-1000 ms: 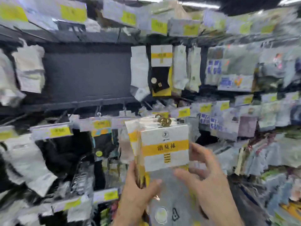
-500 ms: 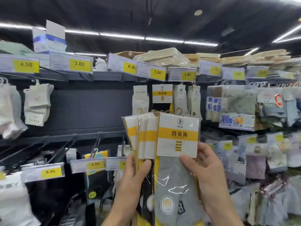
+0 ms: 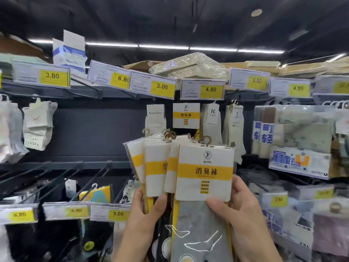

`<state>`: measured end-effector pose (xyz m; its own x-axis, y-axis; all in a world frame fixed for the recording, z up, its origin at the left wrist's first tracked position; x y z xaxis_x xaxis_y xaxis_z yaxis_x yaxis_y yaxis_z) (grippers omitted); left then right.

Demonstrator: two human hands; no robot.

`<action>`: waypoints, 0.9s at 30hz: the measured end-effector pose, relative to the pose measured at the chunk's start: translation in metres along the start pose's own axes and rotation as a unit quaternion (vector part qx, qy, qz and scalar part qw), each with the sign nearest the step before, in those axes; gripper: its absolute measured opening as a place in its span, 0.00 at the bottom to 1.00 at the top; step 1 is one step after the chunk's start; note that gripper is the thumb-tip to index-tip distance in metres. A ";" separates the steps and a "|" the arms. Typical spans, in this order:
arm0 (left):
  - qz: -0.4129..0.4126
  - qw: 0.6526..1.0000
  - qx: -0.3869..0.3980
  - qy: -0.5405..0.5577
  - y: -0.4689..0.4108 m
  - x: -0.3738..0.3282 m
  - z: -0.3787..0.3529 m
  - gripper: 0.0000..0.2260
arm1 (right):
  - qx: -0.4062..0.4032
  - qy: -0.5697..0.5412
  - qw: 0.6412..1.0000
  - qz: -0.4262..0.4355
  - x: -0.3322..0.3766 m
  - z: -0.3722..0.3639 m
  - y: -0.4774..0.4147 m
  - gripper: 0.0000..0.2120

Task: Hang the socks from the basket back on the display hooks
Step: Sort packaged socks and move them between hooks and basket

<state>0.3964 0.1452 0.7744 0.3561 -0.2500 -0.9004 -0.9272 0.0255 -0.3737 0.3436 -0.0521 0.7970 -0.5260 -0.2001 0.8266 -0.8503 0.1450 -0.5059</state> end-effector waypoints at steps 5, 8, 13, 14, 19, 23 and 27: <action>0.016 0.998 -0.044 -0.029 -0.002 0.001 0.012 0.20 | -0.016 -0.054 0.998 -0.001 0.002 0.018 -0.018 0.25; 0.021 0.997 -0.050 -0.049 -0.001 -0.005 0.030 0.23 | -0.078 -0.043 0.996 0.022 0.018 0.050 -0.045 0.20; 0.030 0.997 -0.035 -0.061 0.008 -0.012 0.044 0.27 | -0.091 0.096 0.990 0.038 0.031 0.076 -0.120 0.17; 0.031 0.997 -0.034 -0.064 0.010 -0.013 0.043 0.26 | -0.079 0.125 0.988 0.049 0.034 0.072 -0.135 0.17; 0.019 0.997 -0.031 -0.071 0.018 -0.019 0.034 0.21 | -0.042 0.177 0.980 0.075 0.031 0.051 -0.194 0.24; 0.030 0.997 -0.022 -0.066 0.021 -0.018 0.028 0.21 | 0.004 0.207 0.974 0.091 0.020 0.032 -0.223 0.26; 0.038 0.997 -0.011 -0.070 0.022 -0.015 0.026 0.22 | 0.027 0.216 0.972 0.083 0.005 0.025 -0.243 0.26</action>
<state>0.3736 0.1745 0.7740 0.2960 -0.1105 -0.9488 -0.9539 0.0175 -0.2996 0.5472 -0.1130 0.9176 -0.6086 0.2494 0.7533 -0.7606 0.0873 -0.6434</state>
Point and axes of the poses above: each hand's wrist, its own y-axis away from the middle knuckle, its own z-axis out of the back of the hand, x = y × z, the point moved 8 cm from there along -y, towards the middle knuckle
